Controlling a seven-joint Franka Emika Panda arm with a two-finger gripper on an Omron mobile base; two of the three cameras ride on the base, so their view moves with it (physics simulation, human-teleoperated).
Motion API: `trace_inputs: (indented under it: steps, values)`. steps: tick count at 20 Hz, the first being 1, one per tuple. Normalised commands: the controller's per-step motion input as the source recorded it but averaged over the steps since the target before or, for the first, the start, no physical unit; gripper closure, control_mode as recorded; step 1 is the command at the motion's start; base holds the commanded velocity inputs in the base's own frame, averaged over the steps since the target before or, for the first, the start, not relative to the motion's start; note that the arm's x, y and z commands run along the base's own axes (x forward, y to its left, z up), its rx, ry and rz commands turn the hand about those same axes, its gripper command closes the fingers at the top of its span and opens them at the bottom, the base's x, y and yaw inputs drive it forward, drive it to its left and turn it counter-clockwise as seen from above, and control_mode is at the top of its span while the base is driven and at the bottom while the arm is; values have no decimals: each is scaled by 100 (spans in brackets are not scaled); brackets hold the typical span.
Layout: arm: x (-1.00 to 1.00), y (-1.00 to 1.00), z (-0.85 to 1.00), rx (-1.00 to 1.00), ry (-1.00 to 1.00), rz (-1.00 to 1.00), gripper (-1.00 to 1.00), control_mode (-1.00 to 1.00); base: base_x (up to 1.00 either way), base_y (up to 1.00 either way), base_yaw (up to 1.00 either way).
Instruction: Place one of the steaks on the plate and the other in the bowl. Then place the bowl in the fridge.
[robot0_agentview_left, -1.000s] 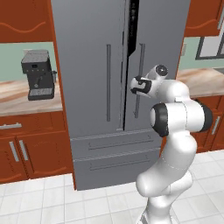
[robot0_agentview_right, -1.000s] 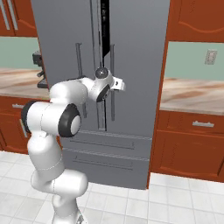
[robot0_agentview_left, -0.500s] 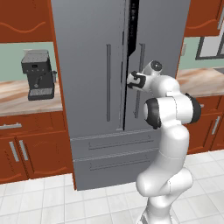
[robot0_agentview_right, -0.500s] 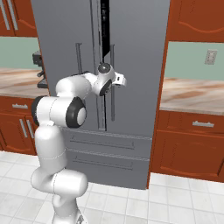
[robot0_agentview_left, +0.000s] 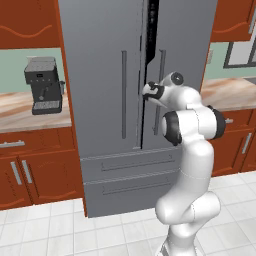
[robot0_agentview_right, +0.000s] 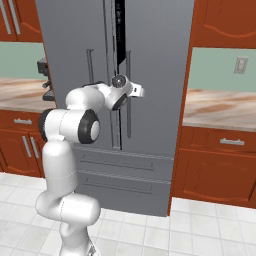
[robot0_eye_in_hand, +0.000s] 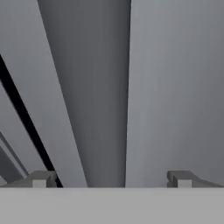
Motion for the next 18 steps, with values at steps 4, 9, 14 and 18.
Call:
trace_inputs:
  steps: [4, 9, 14, 18]
  values:
    - [22, 0, 1, 0, -1, 0, 100, -100, 0, 0, 0]
    - [-3, -3, 20, 0, 1, -2, 100, -100, 0, 0, 0]
    - [-77, -15, 28, 0, 0, -1, 100, -100, 0, 0, 0]
    - [-83, -25, 43, 4, 0, -1, 100, -100, 0, 0, 0]
